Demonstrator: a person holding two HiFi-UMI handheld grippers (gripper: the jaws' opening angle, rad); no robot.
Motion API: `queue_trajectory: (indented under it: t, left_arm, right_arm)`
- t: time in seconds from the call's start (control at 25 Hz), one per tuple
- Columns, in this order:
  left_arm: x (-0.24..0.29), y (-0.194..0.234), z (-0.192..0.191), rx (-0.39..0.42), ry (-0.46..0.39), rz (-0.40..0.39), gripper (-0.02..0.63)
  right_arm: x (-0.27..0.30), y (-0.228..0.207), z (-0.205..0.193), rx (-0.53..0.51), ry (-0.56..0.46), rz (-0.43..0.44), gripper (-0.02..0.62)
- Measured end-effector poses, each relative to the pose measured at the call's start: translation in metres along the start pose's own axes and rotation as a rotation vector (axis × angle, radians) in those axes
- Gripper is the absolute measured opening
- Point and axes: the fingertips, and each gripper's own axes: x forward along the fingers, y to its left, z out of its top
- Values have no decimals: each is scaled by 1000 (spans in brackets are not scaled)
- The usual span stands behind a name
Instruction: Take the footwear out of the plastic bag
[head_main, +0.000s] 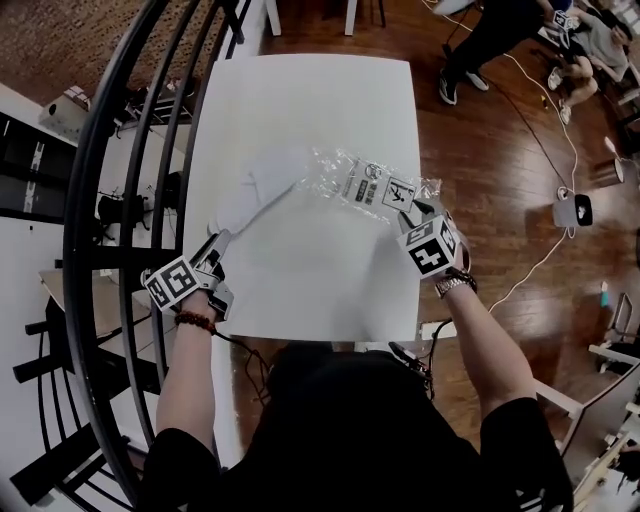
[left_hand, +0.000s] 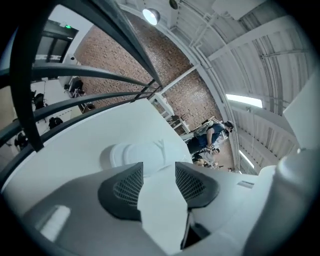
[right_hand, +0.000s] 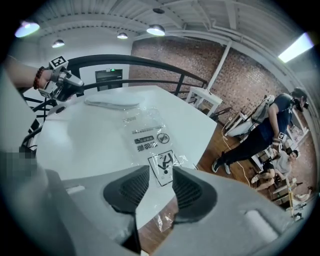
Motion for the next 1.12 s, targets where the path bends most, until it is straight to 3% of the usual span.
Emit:
queue_trajectory:
  t: [0.4,0.68,0.8,1.12]
  left_arm:
    - [-4,-114,-71,238,-23,-70,133]
    - [-27,-189,-126,413,-66,-83,52]
    - [-38,-219,-148,505,-73,-78,17]
    - [-60,-285,-181,759,-87,-98,15]
  right_arm:
    - [-61,33,7,-88,-206,48,120]
    - [-124,68,7,-188,-375,88,2]
    - [-151,82,6,-210,-443,98,-8]
    - [-205,111,7,-213,-554,105,-8]
